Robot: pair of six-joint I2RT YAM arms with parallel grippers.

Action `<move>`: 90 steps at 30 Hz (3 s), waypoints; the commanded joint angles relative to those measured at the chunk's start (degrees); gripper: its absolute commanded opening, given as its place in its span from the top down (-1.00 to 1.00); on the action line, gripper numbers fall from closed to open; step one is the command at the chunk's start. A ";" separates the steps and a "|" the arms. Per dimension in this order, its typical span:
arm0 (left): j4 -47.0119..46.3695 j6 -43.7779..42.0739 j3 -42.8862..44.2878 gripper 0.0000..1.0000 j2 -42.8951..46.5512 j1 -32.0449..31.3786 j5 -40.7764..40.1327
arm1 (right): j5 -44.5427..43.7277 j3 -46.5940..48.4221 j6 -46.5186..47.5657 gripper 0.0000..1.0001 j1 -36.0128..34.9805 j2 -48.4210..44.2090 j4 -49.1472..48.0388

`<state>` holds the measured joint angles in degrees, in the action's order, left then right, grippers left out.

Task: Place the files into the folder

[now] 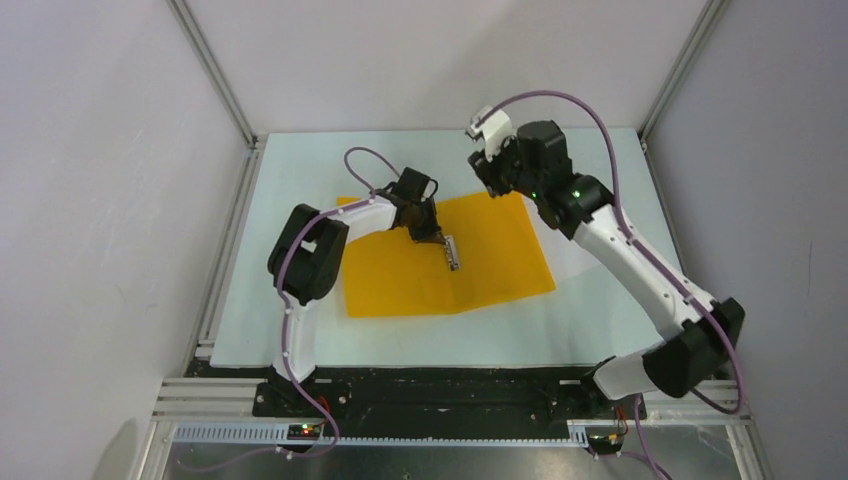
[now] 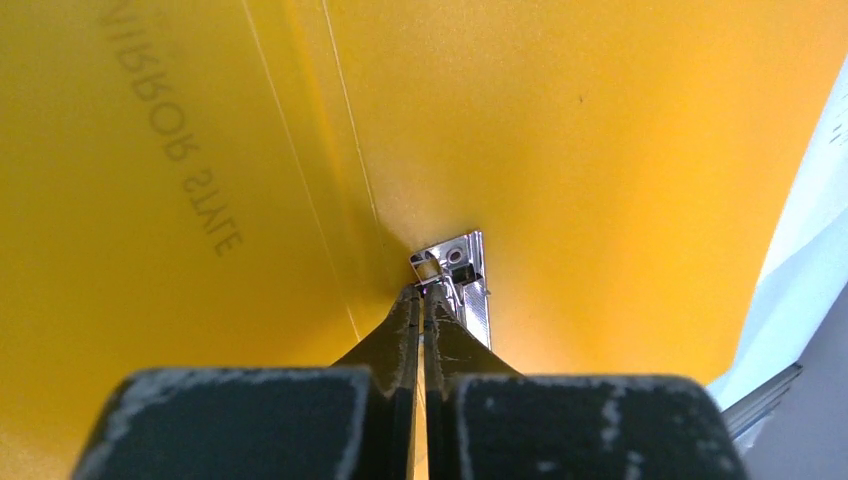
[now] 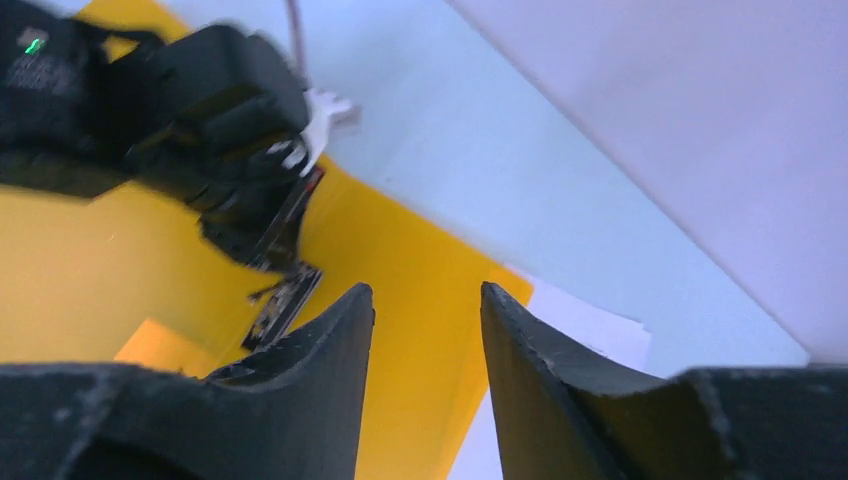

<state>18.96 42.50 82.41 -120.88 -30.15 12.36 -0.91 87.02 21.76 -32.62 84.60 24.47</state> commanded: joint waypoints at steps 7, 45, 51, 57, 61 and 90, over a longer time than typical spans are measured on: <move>8.26 -14.25 4.70 0.19 7.56 4.73 3.64 | 32.30 -18.91 13.38 -0.28 4.74 -4.74 7.77; 14.68 -26.50 -11.38 -0.42 37.10 19.41 15.19 | 29.07 14.33 18.29 -0.32 0.88 42.84 -10.51; 15.79 -27.17 -11.12 -0.42 37.15 19.65 15.51 | 25.65 24.79 12.47 -0.36 2.38 47.51 -8.47; 15.88 -29.60 -9.61 -0.42 36.45 19.72 17.63 | 35.19 23.17 11.52 -0.38 4.12 37.71 -4.70; 15.91 -34.02 -9.32 -0.41 35.13 19.50 17.15 | 39.90 10.76 23.34 -0.43 4.19 27.74 -1.07; 20.06 -30.78 -17.05 0.79 14.53 21.83 9.40 | 32.58 9.59 21.25 -0.60 0.96 38.68 -6.26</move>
<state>37.65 14.00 63.16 -105.14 -9.21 25.19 33.71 87.94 47.99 -34.85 118.72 20.88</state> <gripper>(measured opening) 0.112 0.806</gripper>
